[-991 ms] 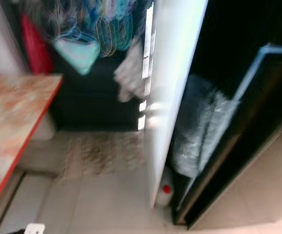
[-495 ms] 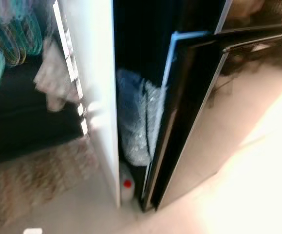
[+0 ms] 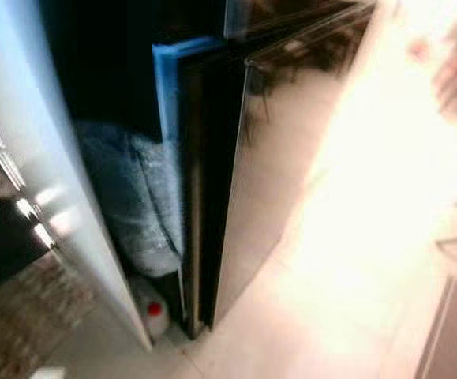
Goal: Restocking fridge
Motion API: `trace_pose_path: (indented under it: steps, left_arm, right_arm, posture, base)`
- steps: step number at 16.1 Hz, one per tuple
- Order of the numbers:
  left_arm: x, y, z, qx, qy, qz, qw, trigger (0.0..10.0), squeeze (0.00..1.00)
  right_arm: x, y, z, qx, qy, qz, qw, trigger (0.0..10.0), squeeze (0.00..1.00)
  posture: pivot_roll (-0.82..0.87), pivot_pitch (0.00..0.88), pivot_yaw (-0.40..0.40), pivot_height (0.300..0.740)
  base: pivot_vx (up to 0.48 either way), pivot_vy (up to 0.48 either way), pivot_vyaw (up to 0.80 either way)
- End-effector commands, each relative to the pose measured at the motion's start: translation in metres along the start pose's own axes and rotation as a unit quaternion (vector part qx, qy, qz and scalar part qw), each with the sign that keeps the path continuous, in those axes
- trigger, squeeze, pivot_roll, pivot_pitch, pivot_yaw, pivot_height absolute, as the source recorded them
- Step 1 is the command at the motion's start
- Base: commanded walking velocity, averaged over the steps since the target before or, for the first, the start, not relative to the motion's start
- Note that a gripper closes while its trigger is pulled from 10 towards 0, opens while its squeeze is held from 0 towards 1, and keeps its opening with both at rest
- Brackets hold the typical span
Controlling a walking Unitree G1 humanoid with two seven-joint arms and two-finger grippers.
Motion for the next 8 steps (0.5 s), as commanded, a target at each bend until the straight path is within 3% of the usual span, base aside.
trace_pose_path:
  steps: [1,8]
  left_arm:
    - [0.004,0.0019,-0.0113,0.014,0.003,0.005,1.0,10.0,0.0]
    - [0.0039,0.0013,-0.0095,0.015,0.001,0.004,1.0,10.0,0.0]
  right_arm:
    - [0.0012,-0.0003,0.0004,0.0,-0.001,0.001,1.0,10.0,0.0]
    - [0.0027,-0.0005,0.0002,-0.002,-0.007,0.002,1.0,10.0,0.0]
  posture:
    - [0.11,0.0,-0.071,0.74]
    - [0.1,0.0,-0.059,0.74]
  base:
    - [0.0,0.0,-0.78]
    - [0.0,0.0,-0.79]
Point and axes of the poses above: a point about 5 cm out from each wrist's last joint towards the gripper, its own y axis pointing back from the gripper into the wrist, its own z axis along the axis of the wrist's last joint, x = y × z, the point moved 4 cm from there along -y, pointing out of the wrist towards the gripper, and after that the axes turned 11 degrees about -y, right-handed, at the moved point
